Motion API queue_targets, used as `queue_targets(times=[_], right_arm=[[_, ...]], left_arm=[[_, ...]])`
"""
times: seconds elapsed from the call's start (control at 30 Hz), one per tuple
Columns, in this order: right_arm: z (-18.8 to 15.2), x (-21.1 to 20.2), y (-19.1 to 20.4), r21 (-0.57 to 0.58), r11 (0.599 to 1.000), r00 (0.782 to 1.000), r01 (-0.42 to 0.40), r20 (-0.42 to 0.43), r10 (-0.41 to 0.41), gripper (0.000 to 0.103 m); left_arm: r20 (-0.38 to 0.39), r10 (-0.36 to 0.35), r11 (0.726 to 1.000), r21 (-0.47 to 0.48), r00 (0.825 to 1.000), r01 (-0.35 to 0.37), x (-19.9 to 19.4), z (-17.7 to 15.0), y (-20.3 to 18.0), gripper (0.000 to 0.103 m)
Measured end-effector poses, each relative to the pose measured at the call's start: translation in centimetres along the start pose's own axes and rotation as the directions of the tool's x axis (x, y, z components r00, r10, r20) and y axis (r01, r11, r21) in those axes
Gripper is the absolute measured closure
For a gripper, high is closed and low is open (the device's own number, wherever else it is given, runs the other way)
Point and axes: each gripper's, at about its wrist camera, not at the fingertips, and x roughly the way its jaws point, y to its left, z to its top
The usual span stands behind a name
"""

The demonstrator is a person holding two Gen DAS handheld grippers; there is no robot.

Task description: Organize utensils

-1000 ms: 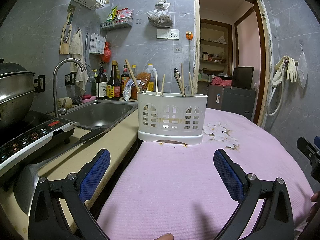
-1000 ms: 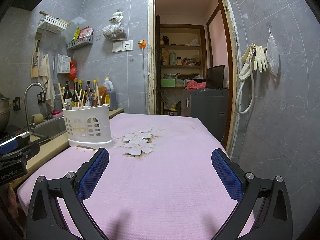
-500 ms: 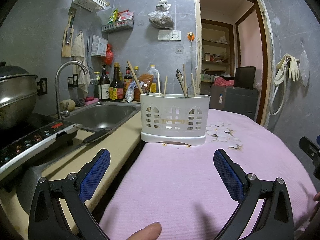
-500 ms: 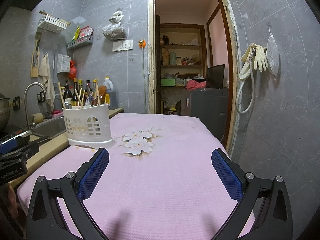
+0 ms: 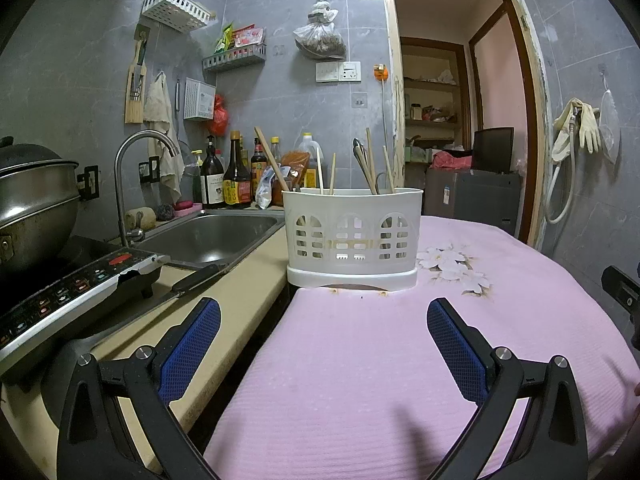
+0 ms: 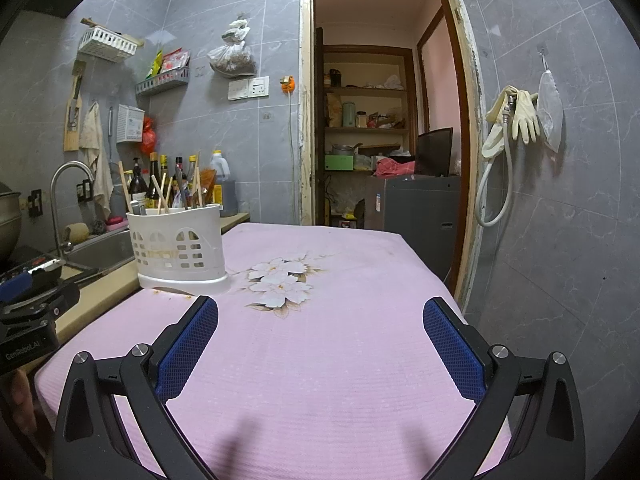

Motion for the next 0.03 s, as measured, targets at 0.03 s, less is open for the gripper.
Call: queue_targets(times=[0.03], right_arm=[[0.00,-0.01,0.00,0.000,1.000,1.000,0.000,0.000,0.000,0.000]], left_arm=[[0.001,0.000,1.000,0.002,1.000,0.000,0.00,-0.03,0.03,0.002]])
